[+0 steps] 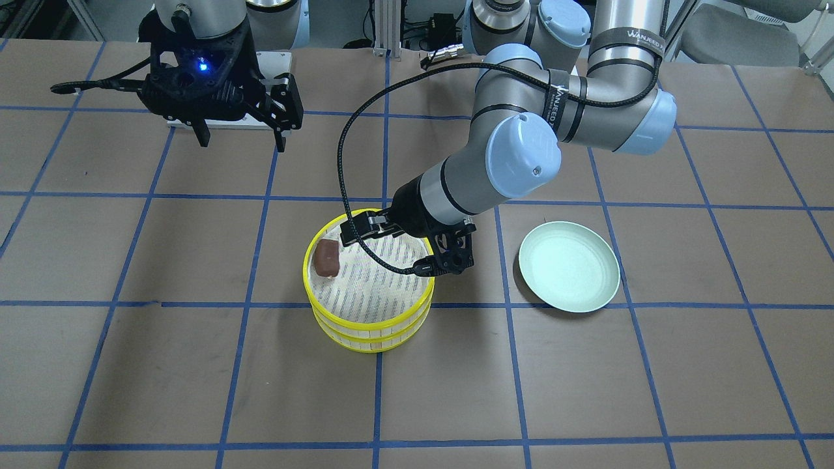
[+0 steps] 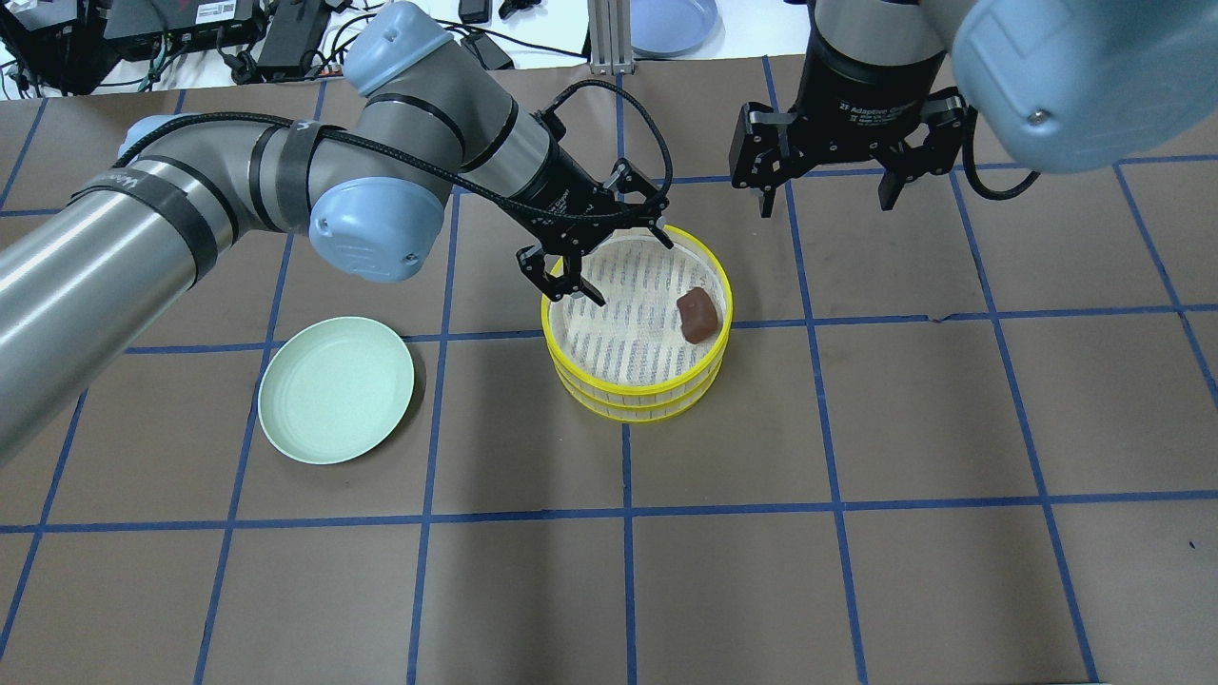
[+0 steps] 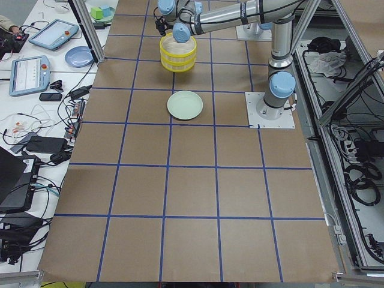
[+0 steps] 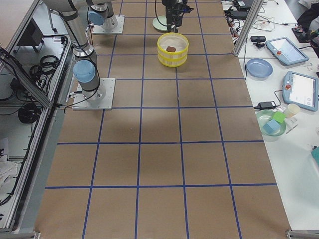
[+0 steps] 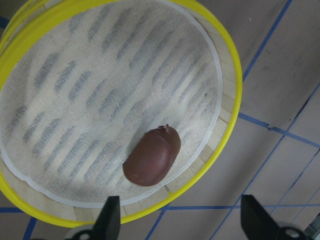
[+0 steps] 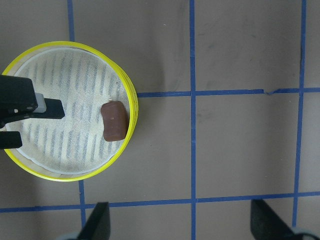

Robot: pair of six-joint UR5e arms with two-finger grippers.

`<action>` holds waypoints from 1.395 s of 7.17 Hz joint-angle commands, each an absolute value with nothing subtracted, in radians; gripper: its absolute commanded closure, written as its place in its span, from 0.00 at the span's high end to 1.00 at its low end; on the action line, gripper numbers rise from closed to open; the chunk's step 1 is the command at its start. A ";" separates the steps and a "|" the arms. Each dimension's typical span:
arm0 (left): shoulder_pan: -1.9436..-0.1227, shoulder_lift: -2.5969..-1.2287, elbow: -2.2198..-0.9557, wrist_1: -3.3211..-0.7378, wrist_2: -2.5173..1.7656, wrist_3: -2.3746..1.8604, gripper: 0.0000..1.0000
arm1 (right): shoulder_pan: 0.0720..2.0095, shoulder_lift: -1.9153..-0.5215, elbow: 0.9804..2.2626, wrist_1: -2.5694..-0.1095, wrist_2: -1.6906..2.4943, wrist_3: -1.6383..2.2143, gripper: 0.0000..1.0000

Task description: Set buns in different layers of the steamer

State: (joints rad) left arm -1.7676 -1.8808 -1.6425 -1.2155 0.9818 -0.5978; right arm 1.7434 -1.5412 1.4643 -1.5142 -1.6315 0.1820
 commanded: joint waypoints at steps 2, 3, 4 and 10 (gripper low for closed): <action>-1.732 -1.826 -1.609 -1.225 1.297 -0.329 1.00 | 1.741 -1.543 1.468 -1.517 -1.635 0.153 1.00; -1.659 -1.789 -1.597 -1.276 1.336 -0.213 1.00 | 1.741 -1.543 1.468 -1.517 -1.635 0.153 1.00; -1.594 -1.749 -1.577 -1.352 1.371 -0.081 1.00 | 1.741 -1.543 1.468 -1.516 -1.637 0.153 1.00; -1.486 -1.546 -1.505 -1.629 1.639 0.169 1.00 | 1.740 -1.545 1.470 -1.519 -1.637 0.152 1.00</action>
State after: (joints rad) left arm -1.4840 -1.5763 -1.5071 -1.6023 1.6618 0.1689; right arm 1.7402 -1.5435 1.4695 -1.5186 -1.6367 0.1515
